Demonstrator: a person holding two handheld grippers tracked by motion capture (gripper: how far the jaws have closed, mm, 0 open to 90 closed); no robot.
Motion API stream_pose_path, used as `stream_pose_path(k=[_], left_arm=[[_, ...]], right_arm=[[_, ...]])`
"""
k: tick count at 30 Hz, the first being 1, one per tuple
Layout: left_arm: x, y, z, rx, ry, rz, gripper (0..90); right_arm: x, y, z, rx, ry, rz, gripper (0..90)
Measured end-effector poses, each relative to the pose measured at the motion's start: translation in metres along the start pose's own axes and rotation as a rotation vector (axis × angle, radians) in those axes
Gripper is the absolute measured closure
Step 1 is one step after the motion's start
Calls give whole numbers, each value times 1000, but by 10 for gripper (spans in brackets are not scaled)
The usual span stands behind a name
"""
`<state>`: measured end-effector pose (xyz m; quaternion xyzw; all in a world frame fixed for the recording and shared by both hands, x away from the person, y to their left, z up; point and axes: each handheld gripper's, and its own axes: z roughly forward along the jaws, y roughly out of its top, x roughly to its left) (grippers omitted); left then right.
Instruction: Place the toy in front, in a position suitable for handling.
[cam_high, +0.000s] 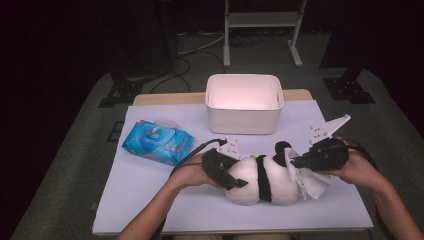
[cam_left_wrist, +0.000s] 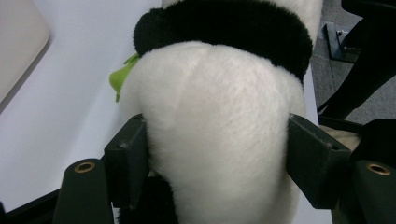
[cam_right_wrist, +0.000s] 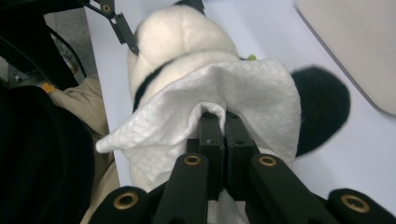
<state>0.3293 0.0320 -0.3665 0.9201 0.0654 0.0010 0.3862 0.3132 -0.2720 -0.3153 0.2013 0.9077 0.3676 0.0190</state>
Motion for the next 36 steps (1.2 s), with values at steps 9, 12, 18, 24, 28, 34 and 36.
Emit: stream_pose_path(k=[9, 12, 18, 24, 28, 34, 36], left_arm=[[-3, 2, 0, -11, -19, 3, 265], [-1, 4, -1, -21, -19, -14, 190], [3, 5, 10, 9, -45, -39, 88], [2, 5, 13, -3, -34, -22, 221], [3, 4, 6, -5, -28, -11, 330], [5, 2, -9, 19, 7, 10, 337], [5, -3, -12, 23, 13, 8, 339]], right_arm=[[4, 7, 12, 16, 28, -16, 877], [3, 1, 13, 20, 30, -6, 878], [5, -7, 12, 21, 43, -4, 878], [5, -9, 13, 14, 44, 1, 878], [6, -3, 10, -3, 25, -14, 877], [8, 10, 15, -2, 20, -40, 877], [7, 17, 21, 0, 32, -58, 877]])
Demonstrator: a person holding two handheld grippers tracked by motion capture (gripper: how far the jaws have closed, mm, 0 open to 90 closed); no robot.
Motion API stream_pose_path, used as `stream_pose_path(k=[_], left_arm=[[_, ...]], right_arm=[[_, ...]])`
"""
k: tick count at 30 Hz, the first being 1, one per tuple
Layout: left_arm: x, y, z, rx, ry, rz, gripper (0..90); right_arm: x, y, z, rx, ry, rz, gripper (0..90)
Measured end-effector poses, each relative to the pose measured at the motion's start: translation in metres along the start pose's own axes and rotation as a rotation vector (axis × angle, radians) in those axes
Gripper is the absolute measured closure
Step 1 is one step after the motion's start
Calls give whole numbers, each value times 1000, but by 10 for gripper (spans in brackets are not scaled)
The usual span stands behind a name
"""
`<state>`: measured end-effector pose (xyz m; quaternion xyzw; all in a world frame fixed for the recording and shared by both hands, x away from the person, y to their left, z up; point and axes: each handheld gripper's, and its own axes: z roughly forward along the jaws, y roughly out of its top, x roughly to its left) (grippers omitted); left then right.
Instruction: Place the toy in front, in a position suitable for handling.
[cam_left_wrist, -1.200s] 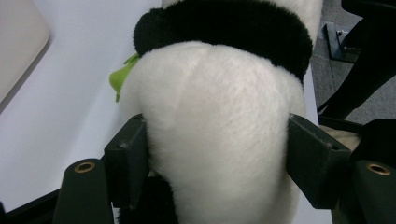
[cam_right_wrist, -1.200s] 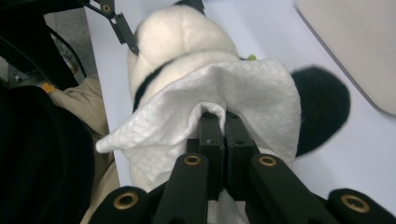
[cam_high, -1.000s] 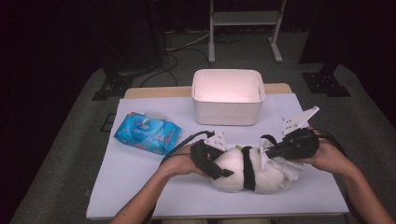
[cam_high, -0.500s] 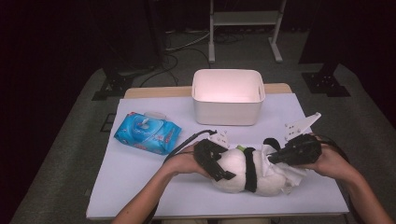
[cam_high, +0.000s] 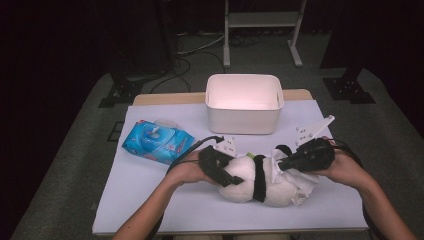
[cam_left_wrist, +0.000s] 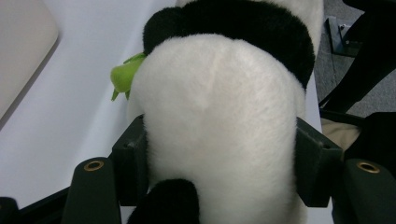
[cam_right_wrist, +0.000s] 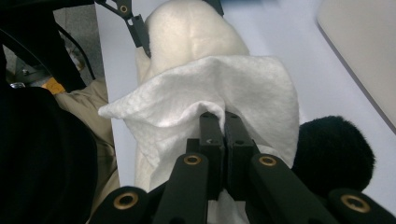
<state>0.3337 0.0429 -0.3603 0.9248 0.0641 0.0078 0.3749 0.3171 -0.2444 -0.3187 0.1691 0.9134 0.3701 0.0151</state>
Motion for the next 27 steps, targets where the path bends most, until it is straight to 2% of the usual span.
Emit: stream_pose_path(k=[5, 9, 13, 16, 19, 23, 24, 27], left_arm=[[0, -5, -3, -9, -5, -2, 338], [-1, -9, -9, -9, 4, 4, 338], [-2, -14, -11, -11, 3, -4, 335], [-2, -15, -11, -20, 5, -8, 333], [-2, -15, -10, -17, 6, -10, 331], [-2, -14, -10, -19, 10, -16, 331], [-2, -14, -10, -21, 11, -18, 331], [-2, -11, -10, -21, 23, -13, 335]], right_arm=[[-3, 0, 0, -10, 7, 23, 877], [-5, -4, -5, -6, -13, 37, 877], [-13, -12, -9, 14, -45, 67, 877], [-13, -14, -9, 7, -43, 72, 877], [-11, -10, -7, 11, -44, 61, 876], [-6, 2, -3, 25, -39, 22, 877], [-3, 8, -1, 19, -25, 5, 876], [-1, 14, 3, 27, -19, -8, 876]])
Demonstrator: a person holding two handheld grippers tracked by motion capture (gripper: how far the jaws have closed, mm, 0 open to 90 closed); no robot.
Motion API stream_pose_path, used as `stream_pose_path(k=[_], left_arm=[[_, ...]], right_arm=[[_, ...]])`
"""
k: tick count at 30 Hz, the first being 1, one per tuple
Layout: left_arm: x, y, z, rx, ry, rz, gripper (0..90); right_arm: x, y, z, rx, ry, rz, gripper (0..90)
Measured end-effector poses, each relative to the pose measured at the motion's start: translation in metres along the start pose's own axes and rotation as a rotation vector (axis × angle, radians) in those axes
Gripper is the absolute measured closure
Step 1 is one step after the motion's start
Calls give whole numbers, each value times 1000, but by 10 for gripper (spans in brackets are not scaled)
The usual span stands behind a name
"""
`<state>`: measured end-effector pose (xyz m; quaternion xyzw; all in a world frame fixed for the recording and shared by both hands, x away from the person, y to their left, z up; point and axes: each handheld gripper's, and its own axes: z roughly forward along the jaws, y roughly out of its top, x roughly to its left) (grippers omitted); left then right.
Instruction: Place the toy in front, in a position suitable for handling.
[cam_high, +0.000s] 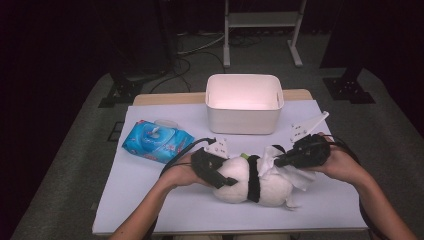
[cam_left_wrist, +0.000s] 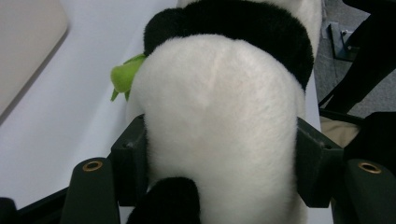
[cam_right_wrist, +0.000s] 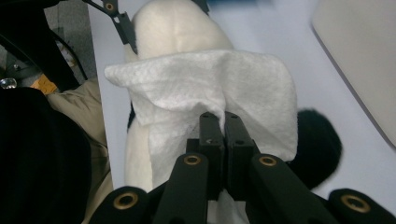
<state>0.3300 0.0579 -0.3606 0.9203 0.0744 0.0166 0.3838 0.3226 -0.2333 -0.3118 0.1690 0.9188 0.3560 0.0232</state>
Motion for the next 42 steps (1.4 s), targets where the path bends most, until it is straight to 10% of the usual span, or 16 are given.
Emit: stream_pose_path(k=[10, 26, 33, 42], left_arm=[[7, 5, -14, 18, 32, 34, 342], [8, -6, -14, -20, -33, -75, 143], [5, -4, -8, -5, -47, -34, 324], [-5, -7, -13, 4, -49, 12, 337]], right_arm=[[-2, 21, 12, 22, 13, -23, 876], [6, 6, 25, 39, 43, -17, 878], [11, 10, 19, 42, 34, -46, 876], [1, 14, 8, 4, -16, -33, 876]])
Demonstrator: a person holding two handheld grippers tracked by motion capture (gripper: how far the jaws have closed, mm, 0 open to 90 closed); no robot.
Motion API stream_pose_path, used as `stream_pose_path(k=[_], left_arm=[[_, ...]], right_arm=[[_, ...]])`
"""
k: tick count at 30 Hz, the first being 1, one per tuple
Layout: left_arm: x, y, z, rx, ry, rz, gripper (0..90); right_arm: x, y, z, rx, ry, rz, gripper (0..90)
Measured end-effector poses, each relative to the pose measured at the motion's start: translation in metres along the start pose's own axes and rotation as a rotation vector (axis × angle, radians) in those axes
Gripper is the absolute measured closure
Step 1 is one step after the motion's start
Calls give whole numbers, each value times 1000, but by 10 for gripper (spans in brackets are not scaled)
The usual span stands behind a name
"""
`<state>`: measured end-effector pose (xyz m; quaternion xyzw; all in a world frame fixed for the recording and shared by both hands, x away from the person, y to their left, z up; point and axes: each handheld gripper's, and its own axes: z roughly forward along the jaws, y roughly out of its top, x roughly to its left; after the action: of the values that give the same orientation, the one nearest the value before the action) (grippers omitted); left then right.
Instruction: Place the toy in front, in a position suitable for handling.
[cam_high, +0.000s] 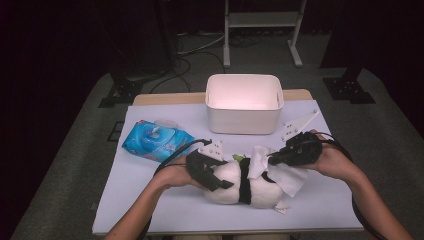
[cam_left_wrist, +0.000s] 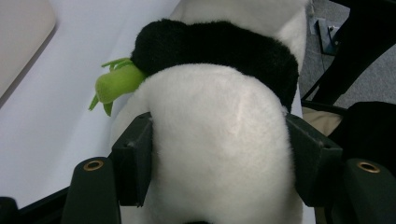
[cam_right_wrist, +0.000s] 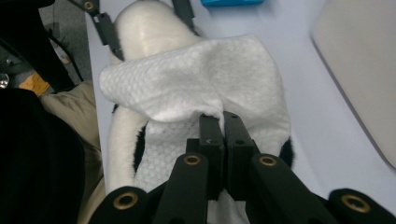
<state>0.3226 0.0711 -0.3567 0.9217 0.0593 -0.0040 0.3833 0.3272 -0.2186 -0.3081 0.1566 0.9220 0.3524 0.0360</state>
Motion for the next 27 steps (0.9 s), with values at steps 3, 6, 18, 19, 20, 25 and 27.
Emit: stream_pose_path(k=[3, 6, 18, 19, 20, 25, 27], left_arm=[[0, 1, 0, -3, -15, -3, 319], [0, 4, 0, 4, -20, -2, 295], [2, 20, 0, 31, -57, 5, 298], [1, 19, 0, 34, -61, 11, 302], [0, 19, 0, 35, -63, 11, 302], [-2, 14, 0, 23, -69, -6, 316], [-3, 13, -1, 20, -71, -7, 316]], right_arm=[[1, -5, 2, 3, 16, 13, 876], [4, -7, 7, 18, 33, 11, 876], [16, -14, 14, 18, 70, -7, 877], [17, -14, 13, 13, 73, -20, 877], [17, -14, 13, 13, 73, -20, 877], [14, -8, 0, -22, 34, -19, 876], [13, -8, -2, -30, 26, -15, 876]])
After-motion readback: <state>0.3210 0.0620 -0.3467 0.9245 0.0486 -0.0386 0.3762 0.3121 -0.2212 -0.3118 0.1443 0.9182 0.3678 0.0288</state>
